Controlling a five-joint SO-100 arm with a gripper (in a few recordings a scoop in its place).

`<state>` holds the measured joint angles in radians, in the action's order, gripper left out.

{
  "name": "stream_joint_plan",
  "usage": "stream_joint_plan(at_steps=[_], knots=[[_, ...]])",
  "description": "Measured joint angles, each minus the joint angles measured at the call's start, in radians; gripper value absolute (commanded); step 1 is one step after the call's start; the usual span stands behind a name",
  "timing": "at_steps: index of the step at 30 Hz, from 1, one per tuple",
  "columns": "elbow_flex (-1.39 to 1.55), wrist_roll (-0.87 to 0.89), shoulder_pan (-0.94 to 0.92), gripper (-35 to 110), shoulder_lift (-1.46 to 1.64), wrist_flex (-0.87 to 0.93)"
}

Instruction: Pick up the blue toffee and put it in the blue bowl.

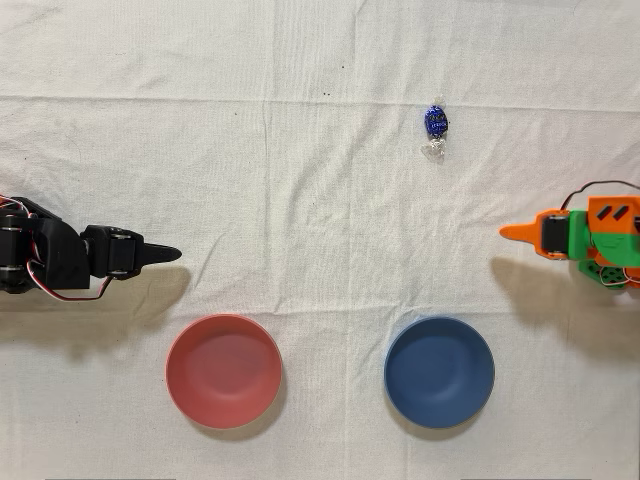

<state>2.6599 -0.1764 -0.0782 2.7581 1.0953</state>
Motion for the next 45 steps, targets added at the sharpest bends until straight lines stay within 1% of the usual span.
stream_joint_plan(at_steps=[4, 8, 14, 23, 25, 30, 43, 45], knots=[[-0.146, -0.012, -0.038, 0, -0.112, 0.014], [-0.252, -0.017, -0.121, 0, -0.212, 0.021], [-0.356, -0.087, -0.253, 0, -0.344, 0.014], [-0.462, -0.106, -0.403, 0, -0.512, 0.006], [-0.488, -0.158, -0.426, 0, -0.555, -0.008], [-0.528, -0.183, -0.485, 0, -0.667, -0.066], [-0.716, -0.143, -0.557, 0, -0.962, -0.135], [-0.733, -0.140, -0.571, 3, -0.989, -0.140]])
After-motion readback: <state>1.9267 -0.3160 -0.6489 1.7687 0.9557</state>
